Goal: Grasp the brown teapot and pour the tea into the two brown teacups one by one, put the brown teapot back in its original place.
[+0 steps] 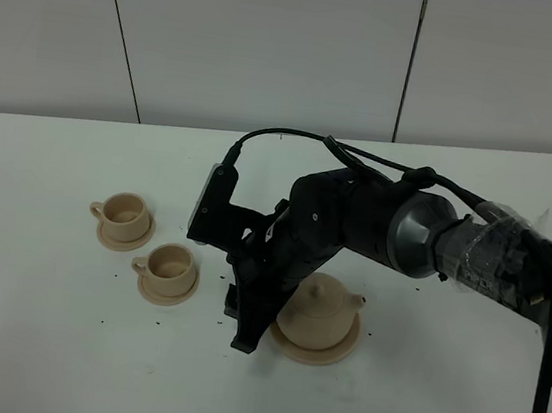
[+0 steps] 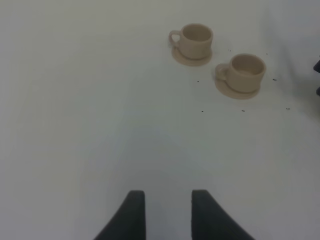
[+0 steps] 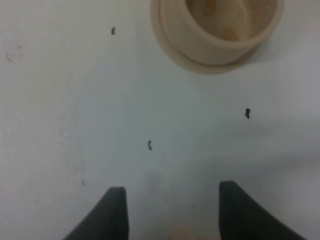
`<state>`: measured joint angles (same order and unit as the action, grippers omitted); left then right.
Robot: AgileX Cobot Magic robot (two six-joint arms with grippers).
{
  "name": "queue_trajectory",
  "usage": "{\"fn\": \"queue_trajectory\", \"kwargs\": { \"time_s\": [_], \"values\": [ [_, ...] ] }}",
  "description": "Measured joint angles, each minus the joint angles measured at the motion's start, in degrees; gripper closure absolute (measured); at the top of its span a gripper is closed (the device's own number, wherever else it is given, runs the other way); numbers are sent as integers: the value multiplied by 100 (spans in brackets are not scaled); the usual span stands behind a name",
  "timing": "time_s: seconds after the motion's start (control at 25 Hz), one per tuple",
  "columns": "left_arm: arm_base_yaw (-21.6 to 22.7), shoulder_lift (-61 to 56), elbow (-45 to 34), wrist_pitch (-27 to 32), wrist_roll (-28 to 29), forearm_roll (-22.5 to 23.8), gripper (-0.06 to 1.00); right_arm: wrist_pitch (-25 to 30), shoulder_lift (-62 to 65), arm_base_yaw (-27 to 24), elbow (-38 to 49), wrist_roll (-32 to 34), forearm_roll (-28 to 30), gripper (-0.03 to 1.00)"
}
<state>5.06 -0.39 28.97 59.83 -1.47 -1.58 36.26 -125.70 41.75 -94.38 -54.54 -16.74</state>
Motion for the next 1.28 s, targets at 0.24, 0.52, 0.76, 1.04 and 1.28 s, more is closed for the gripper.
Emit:
{"fn": "queue_trajectory", "kwargs": {
  "time_s": [0.24,0.52,0.76,1.04,1.28],
  "values": [
    [0,0,0,0,0,0,65,47,-134,6,0,45,6,56],
    [0,0,0,0,0,0,65,101,-182,20,0,50,13,56],
    [0,0,0,0,0,0,65,317,-182,25,-5,158,17,56],
    [0,0,0,0,0,0,65,562,-182,31,-5,319,17,56],
    [0,0,0,0,0,0,65,789,-107,31,-5,448,24,56]
  ]
}}
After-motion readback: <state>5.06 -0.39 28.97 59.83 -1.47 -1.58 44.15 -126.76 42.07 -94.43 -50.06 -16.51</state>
